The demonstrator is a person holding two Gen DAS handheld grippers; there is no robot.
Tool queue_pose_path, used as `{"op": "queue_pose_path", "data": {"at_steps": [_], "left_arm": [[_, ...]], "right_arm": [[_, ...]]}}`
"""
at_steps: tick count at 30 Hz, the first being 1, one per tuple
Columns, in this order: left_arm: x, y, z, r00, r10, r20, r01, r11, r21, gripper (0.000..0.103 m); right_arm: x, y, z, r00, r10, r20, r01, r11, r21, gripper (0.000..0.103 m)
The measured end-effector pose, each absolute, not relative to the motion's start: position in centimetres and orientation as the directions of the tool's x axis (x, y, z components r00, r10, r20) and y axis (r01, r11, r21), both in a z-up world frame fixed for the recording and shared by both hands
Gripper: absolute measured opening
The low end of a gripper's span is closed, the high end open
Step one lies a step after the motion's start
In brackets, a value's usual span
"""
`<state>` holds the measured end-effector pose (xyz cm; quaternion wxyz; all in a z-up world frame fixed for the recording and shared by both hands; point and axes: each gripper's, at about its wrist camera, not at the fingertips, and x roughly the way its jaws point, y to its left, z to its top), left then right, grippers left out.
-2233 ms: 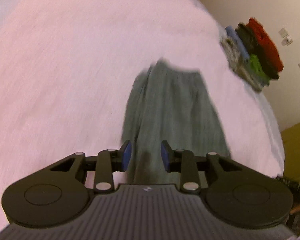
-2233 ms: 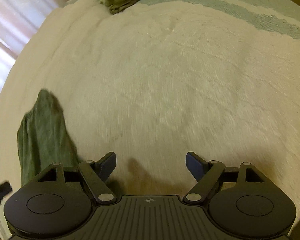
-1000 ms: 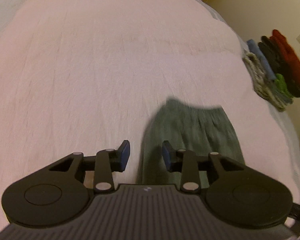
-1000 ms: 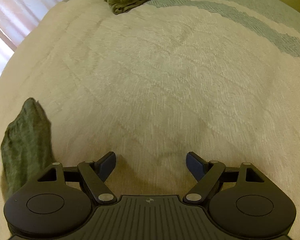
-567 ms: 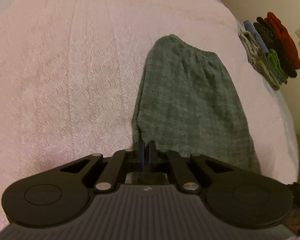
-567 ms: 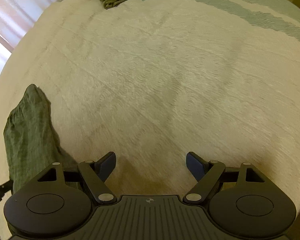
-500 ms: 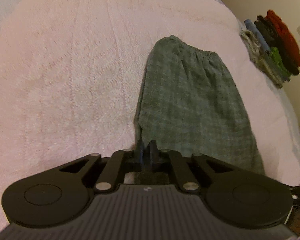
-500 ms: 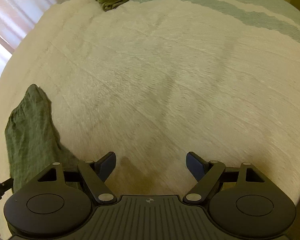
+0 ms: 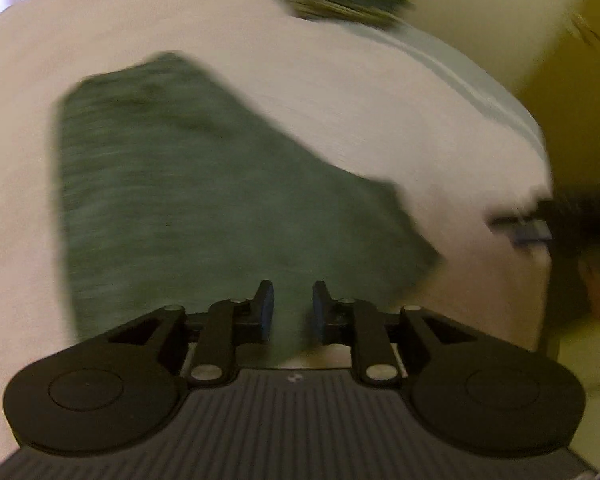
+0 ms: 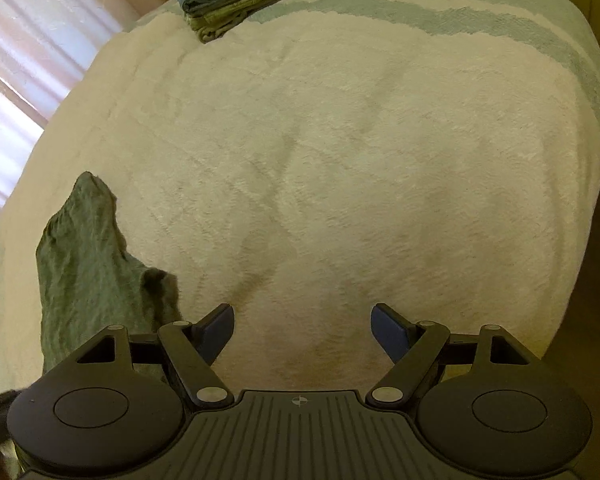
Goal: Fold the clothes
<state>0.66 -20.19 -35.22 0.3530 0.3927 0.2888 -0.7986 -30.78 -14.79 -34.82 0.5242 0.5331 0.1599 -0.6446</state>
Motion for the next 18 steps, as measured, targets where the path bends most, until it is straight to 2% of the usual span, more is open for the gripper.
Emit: {"op": "queue_pose_path", "data": {"at_steps": [3, 5, 9, 10, 11, 13, 15, 18], "left_arm": [[-3.6, -18.0, -35.7, -0.474, -0.323, -0.819, 0.709, -0.692, -0.137, 0.020], [-5.6, -17.2, -36.0, -0.486, -0.332, -0.808, 0.665, -0.740, -0.096, 0.027], [-7.8, -16.9, -37.3, -0.467, -0.336, -0.818, 0.604, -0.796, -0.017, 0.027], [-8.0, -17.1, -37.6, -0.459, -0.336, -0.822, 0.594, -0.804, -0.003, 0.020], [-8.1, -17.2, -38.0, -0.452, -0.336, -0.826, 0.584, -0.812, 0.011, 0.000], [-7.9, -17.6, -38.2, -0.452, -0.339, -0.825, 0.577, -0.817, 0.020, 0.000], [-6.6, -18.4, -37.4, -0.486, -0.349, -0.802, 0.605, -0.796, -0.021, 0.000], [-4.3, -20.2, -36.1, -0.522, -0.356, -0.775, 0.673, -0.730, -0.118, 0.000]], "right_arm": [[-32.8, -14.1, -34.3, 0.094, -0.512, -0.853, 0.846, -0.410, 0.340, 0.079], [-34.3, -13.7, -34.3, 0.092, -0.510, -0.856, 0.836, -0.427, 0.344, 0.079], [-35.8, -13.2, -34.4, 0.102, -0.513, -0.852, 0.835, -0.422, 0.354, 0.079], [-35.8, -13.2, -34.4, 0.108, -0.518, -0.849, 0.838, -0.411, 0.358, 0.079], [-35.6, -13.2, -34.4, 0.118, -0.525, -0.843, 0.842, -0.397, 0.365, 0.079], [-35.1, -13.2, -34.4, 0.161, -0.551, -0.819, 0.843, -0.354, 0.404, 0.078], [-34.1, -13.7, -34.8, 0.243, -0.566, -0.788, 0.826, -0.306, 0.474, 0.049], [-32.5, -14.8, -36.2, 0.384, -0.539, -0.750, 0.762, -0.273, 0.587, 0.049]]}}
